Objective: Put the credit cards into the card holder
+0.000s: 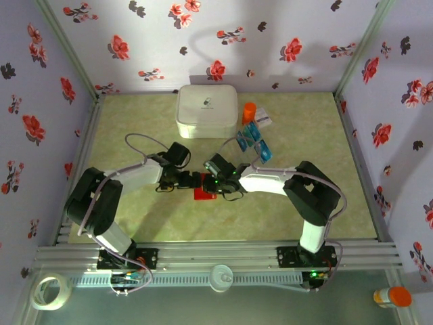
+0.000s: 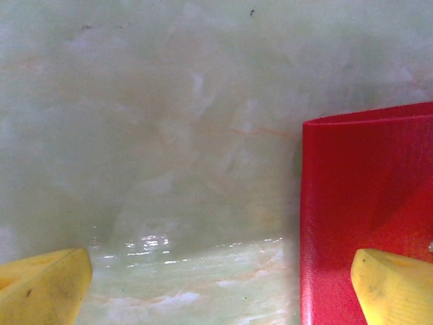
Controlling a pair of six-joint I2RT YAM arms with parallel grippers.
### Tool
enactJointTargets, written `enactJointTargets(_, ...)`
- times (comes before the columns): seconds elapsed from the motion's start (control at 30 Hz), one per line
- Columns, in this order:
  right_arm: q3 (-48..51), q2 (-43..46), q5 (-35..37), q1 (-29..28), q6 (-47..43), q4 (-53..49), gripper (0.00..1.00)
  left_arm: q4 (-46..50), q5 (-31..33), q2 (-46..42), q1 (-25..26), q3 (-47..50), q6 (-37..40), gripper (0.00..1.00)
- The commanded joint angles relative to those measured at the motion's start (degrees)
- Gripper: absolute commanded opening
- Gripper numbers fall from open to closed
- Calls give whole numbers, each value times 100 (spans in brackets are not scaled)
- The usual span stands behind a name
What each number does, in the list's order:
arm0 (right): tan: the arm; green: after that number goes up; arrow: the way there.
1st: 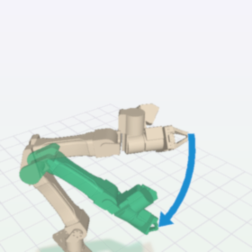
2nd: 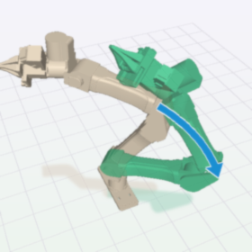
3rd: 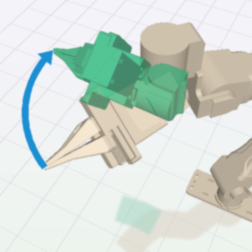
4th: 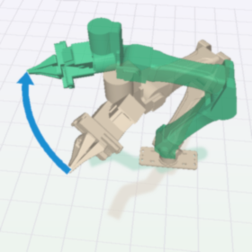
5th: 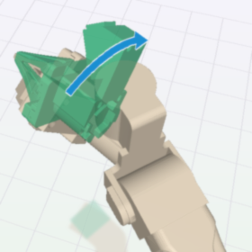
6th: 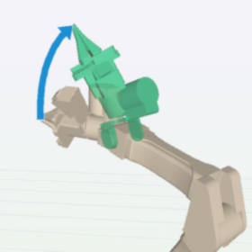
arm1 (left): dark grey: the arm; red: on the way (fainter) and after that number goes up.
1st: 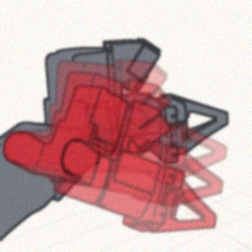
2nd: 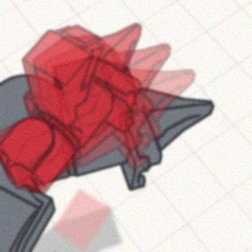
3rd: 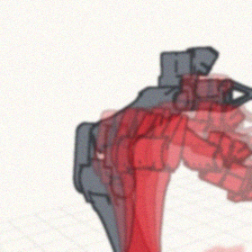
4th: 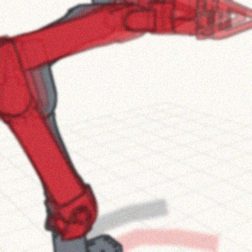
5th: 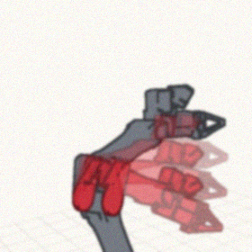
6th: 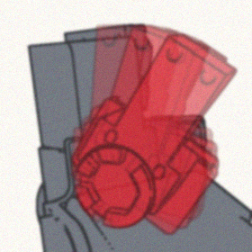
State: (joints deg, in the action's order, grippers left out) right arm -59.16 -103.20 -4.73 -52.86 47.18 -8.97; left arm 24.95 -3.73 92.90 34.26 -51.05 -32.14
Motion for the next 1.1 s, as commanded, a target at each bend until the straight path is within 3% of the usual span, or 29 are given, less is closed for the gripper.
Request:
enactJointTargets(0.0,90,252,-7,47,77,-174,23,149,178,223,67,-49,105,100)
enactJointTargets(0.4,396,1466,296,651,-174,-775,24,595,772,451,330,-246,187,100)
enactJointTargets(0.7,87,994,-99,744,-370,-882,32,952,1229,654,554,-449,241,100)
enactJointTargets(1.07,-62,637,-290,726,-380,-816,32,916,1296,675,626,-396,244,100)
